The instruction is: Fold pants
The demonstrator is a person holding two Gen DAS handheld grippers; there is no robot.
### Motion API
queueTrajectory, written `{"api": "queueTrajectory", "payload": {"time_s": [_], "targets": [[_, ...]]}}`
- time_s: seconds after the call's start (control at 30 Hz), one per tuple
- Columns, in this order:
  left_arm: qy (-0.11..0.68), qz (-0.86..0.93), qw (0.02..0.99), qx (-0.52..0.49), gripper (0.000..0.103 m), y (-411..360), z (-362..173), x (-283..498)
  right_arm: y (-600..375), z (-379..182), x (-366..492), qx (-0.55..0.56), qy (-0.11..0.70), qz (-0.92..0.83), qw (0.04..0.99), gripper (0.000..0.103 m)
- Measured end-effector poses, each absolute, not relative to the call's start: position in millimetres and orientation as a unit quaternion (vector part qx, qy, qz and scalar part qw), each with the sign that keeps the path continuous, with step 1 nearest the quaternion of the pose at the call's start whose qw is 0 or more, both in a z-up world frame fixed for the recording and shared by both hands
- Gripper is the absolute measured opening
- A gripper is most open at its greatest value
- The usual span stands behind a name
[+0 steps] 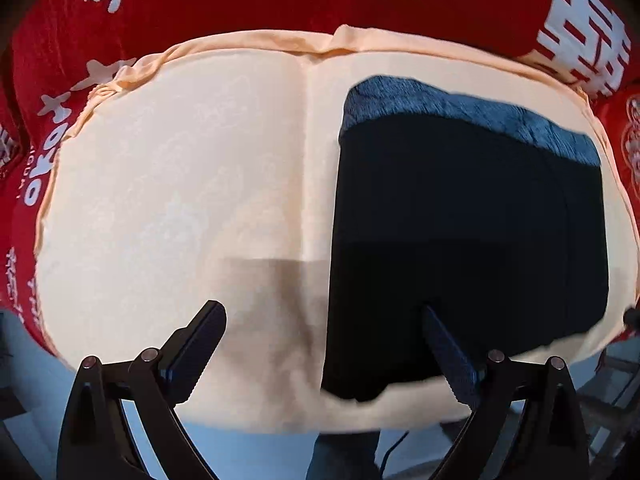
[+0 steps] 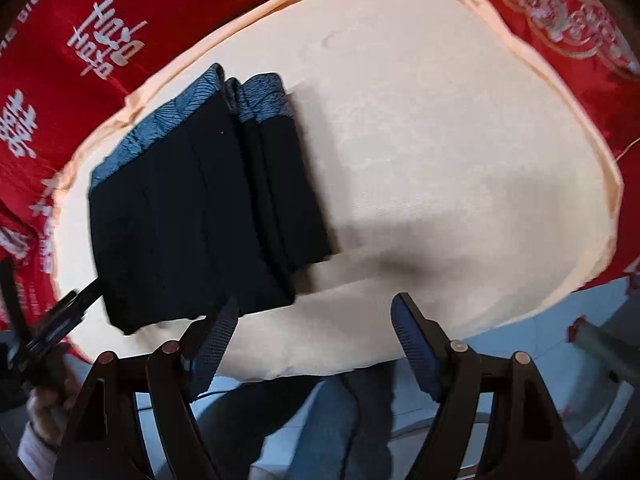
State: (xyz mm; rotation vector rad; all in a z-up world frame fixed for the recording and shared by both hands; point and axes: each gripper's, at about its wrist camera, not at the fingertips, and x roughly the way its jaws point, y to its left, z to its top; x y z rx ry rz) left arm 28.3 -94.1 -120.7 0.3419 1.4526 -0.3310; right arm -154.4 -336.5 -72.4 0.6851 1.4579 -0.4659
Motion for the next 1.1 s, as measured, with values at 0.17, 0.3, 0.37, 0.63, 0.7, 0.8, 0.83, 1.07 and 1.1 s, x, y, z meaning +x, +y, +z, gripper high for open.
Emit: {"api": "queueTrajectory", "payload": {"time_s": [0.17, 0.3, 0.37, 0.63, 0.7, 0.8, 0.83, 1.07, 1.1], "targets": [[0.659, -0.165, 0.714, 0.167, 0.102, -93.4, -99.2, 0.1, -320.4, -57.7, -150.6, 0.275, 0.646, -0.216, 0.678, 0.09], [0.664, -0.175, 0.705, 0.177, 0.102, -97.3, -83.0, -15.9, -300.4, -46.9, -147.2, 0.256, 0.652, -0.206, 0.684, 0.103], [0.664, -0.176, 0.704, 0.181, 0.102, -98.6, -74.8, -19.9, -289.1, -41.3, -145.8, 0.246, 0.655, -0.201, 0.686, 0.103], [0.654, -0.165, 0.716, 0.181, 0.102, -100.2, -36.5, -30.9, -260.0, -12.8, -136.8, 0.231, 0.658, -0.18, 0.694, 0.103], [0.649, -0.158, 0.72, 0.19, 0.102, -99.5, -31.0, -33.4, -254.6, -5.5, -134.4, 0.225, 0.658, -0.181, 0.696, 0.103], [0.647, -0.153, 0.72, 0.199, 0.102, -98.7, -24.6, -37.4, -247.6, 2.1, -133.2, 0.215, 0.66, -0.189, 0.694, 0.103], [0.647, -0.151, 0.72, 0.199, 0.102, -98.5, -22.7, -38.3, -246.6, 3.7, -132.8, 0.213, 0.66, -0.19, 0.695, 0.103], [0.651, -0.152, 0.717, 0.199, 0.102, -101.4, -14.6, -42.7, -239.2, 8.8, -128.8, 0.207, 0.669, -0.189, 0.689, 0.103], [0.65, -0.152, 0.717, 0.199, 0.102, -102.8, -13.4, -43.6, -237.9, 9.4, -128.2, 0.206, 0.669, -0.188, 0.689, 0.103]]}}
